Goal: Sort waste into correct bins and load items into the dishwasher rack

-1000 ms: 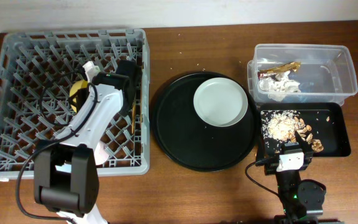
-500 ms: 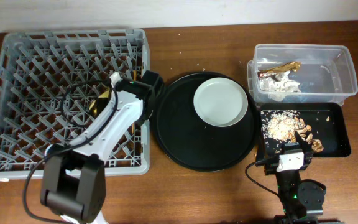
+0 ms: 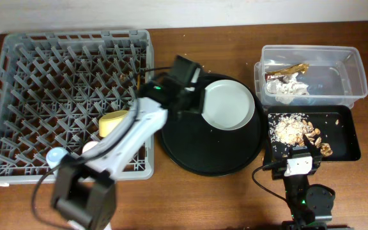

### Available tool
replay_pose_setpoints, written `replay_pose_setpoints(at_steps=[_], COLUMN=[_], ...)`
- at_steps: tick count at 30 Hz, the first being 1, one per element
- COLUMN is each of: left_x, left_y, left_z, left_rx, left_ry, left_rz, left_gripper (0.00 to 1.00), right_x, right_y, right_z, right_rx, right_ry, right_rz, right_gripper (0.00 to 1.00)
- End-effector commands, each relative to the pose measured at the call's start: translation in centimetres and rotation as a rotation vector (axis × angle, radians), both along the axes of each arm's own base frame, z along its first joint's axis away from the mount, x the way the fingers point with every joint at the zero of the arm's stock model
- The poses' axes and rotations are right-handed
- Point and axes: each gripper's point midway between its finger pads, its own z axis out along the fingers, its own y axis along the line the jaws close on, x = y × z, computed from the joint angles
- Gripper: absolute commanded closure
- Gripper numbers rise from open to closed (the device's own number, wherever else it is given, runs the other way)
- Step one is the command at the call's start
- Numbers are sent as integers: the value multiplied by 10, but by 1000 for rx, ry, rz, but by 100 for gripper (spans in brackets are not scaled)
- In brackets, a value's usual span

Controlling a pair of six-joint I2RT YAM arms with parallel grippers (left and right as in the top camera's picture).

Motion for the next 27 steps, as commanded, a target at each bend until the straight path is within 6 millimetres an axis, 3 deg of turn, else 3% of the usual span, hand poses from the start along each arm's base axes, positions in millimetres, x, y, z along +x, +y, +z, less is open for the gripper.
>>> replay_pose_setpoints(at_steps=[1, 3, 6, 10, 11, 13, 15, 17, 19, 21, 23, 25, 27], left_x=[3, 11, 10, -5, -7, 0, 22, 45, 55, 48, 26, 0, -10], left_y=[-32, -43, -41, -30, -23, -13, 13, 53, 101, 162, 228, 276, 296], left_z=[-75, -94, -111, -138, -140, -128, -80, -5, 70, 139, 193, 225, 219], left_rx=[-9, -81, -97, -31, -18, -10, 10, 60, 145, 300, 516, 783, 952], left_ry=[104, 141, 197, 279, 300, 297, 251, 133, -13, -174, -314, -366, -310], left_rz=[-42, 6, 86, 97, 108, 114, 126, 150, 206, 339, 539, 660, 655], left_gripper=[35, 37, 43, 77, 92, 100, 100, 100, 100, 100, 100, 100, 100], right_x=[0, 0, 0, 0, 0, 0, 0, 0, 0, 0, 0, 0, 0], right_y=[-2, -2, -2, -2, -2, -2, -2, -2, -2, -2, -2, -2, -2], right_z=[-3, -3, -3, -3, -3, -3, -3, -3, -3, -3, -3, -3, -3], right_rx=[4, 4, 4, 4, 4, 4, 4, 4, 4, 4, 4, 4, 4], right_ry=[3, 3, 3, 3, 3, 3, 3, 3, 3, 3, 3, 3, 3], right_rz=[-9, -9, -9, -9, -9, -9, -9, -9, -9, -9, -9, -9, -9], right_gripper=[2, 2, 2, 2, 2, 1, 2, 1, 2, 2, 2, 2, 2])
